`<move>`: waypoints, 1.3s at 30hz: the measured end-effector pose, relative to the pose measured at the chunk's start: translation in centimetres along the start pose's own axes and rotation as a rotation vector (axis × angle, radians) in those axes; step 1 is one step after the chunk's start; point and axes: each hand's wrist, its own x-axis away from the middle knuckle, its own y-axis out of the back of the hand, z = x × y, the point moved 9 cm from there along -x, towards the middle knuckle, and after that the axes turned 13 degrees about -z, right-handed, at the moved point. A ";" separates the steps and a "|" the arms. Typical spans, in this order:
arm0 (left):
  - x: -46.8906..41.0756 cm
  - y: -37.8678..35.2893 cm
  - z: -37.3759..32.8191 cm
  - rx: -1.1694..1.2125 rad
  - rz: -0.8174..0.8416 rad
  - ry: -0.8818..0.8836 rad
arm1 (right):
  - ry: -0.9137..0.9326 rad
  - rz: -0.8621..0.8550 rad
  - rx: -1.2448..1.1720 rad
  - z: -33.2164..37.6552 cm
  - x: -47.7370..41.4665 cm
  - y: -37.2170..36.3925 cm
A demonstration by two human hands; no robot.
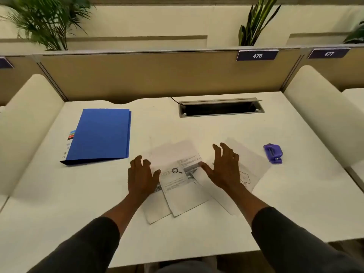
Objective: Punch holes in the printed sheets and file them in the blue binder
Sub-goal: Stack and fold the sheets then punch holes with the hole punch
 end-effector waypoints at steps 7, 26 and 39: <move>2.9 -0.8 4.0 0.111 -0.060 0.462 | -0.052 0.129 -0.031 0.1 4.7 -3.6; 3.3 -2.3 4.8 0.317 -0.052 0.859 | -0.132 0.142 0.230 1.4 6.7 -5.5; 3.5 -4.0 1.5 0.509 -0.069 0.816 | -0.228 0.271 0.225 2.9 7.0 -7.3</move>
